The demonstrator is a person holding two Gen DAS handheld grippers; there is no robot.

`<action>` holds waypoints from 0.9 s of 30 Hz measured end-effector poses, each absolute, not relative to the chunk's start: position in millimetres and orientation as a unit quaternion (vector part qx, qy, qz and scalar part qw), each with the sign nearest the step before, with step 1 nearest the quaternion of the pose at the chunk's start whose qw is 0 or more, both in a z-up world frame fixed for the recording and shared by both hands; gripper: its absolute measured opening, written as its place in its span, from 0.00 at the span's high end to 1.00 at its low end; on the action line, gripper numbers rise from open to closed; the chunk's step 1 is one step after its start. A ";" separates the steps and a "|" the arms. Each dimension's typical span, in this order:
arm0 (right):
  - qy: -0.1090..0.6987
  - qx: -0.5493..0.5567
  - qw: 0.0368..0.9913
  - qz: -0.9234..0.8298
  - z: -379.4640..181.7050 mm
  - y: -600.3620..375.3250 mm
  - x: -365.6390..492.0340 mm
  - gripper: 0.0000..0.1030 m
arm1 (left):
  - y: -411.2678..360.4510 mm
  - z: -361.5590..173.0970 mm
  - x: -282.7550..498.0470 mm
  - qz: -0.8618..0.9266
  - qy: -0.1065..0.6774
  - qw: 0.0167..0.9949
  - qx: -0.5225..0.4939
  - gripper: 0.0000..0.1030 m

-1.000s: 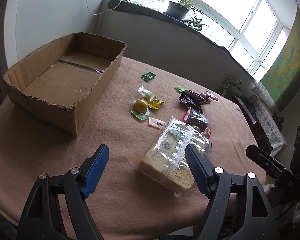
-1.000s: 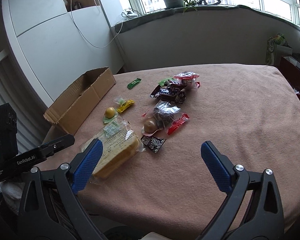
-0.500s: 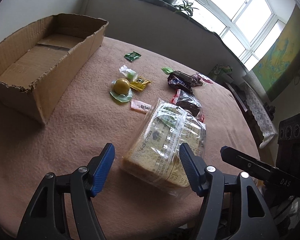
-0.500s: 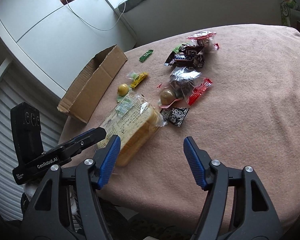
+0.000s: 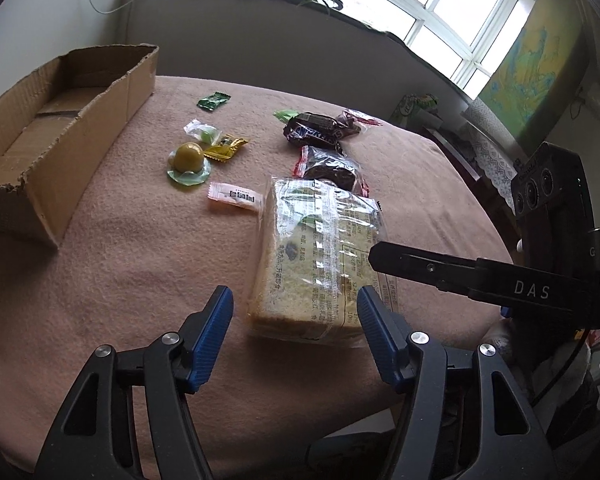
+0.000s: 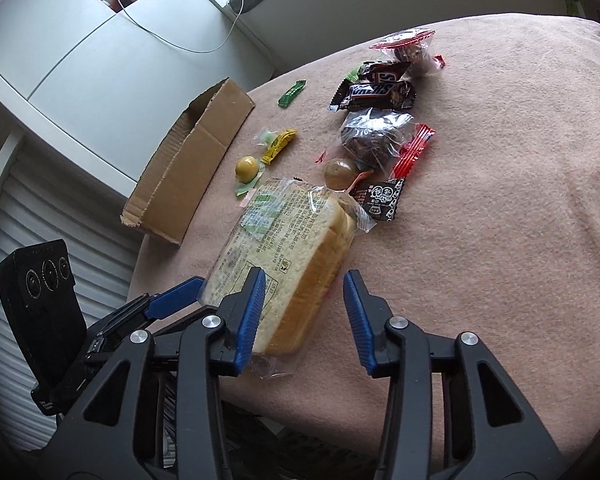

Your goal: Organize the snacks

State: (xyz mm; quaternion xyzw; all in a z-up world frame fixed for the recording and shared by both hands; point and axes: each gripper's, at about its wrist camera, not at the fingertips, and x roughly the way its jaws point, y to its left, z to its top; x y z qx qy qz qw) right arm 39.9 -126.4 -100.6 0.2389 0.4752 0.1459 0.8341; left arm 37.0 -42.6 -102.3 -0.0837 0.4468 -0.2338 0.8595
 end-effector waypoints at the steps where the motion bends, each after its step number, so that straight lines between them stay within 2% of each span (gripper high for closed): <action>1: 0.474 0.239 0.835 0.146 -99.6 -126.3 39.8 0.59 | -40.1 -100.5 38.8 -0.233 0.446 0.860 -0.087 0.41; 7: 0.480 0.243 0.829 0.152 -101.2 -125.8 42.3 0.60 | -41.9 -97.3 52.6 -0.250 0.450 0.855 -0.065 0.41; 13: 0.488 0.258 0.818 0.160 -108.5 -127.3 45.7 0.63 | -48.3 -111.7 60.8 -0.283 0.478 0.825 -0.102 0.41; 17: 0.491 0.246 0.820 0.164 -105.2 -121.8 47.4 0.65 | -54.0 -106.8 52.4 -0.283 0.468 0.831 -0.097 0.44; 27: 0.478 0.189 0.839 0.180 -80.6 -91.5 49.9 0.66 | -45.5 -87.9 32.1 -0.252 0.436 0.860 -0.085 0.45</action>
